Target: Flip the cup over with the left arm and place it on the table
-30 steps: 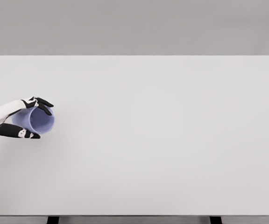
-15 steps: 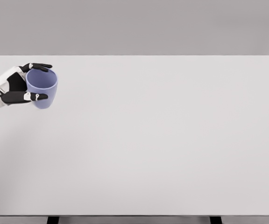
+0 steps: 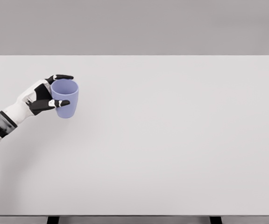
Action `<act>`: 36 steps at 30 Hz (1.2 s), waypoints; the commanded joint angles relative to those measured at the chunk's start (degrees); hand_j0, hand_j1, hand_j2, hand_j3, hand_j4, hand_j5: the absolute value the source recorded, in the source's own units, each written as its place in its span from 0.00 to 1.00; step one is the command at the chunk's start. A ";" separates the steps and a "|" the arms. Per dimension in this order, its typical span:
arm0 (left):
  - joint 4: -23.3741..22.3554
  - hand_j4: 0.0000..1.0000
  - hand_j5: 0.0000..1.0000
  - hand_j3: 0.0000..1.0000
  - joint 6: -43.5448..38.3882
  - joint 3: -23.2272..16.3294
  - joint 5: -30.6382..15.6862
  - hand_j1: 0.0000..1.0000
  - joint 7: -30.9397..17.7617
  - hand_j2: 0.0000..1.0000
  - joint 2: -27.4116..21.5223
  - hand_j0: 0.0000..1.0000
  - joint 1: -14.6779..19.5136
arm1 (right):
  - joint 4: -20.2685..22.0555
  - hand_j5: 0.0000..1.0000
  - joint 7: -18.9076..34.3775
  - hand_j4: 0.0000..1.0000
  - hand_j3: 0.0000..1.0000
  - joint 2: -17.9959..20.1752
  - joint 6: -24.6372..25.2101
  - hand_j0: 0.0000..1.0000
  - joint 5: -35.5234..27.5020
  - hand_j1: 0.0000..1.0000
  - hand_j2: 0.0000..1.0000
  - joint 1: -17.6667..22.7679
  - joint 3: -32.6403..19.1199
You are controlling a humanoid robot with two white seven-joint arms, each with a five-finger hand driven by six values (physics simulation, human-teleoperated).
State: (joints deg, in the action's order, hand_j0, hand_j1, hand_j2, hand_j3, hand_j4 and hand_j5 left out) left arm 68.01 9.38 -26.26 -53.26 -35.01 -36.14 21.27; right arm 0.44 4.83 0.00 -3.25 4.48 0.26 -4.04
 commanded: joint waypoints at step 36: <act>0.89 1.00 1.00 1.00 0.11 0.50 0.00 1.00 0.01 1.00 0.28 1.00 2.81 | 0.00 1.00 0.00 1.00 1.00 0.00 0.00 1.00 0.01 1.00 1.00 0.00 0.00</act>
State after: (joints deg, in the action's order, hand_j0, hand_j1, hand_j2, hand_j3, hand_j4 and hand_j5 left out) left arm 68.87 9.49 -25.88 -52.93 -34.99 -35.80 24.08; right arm 0.44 4.83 0.00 -3.25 4.49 0.26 -4.04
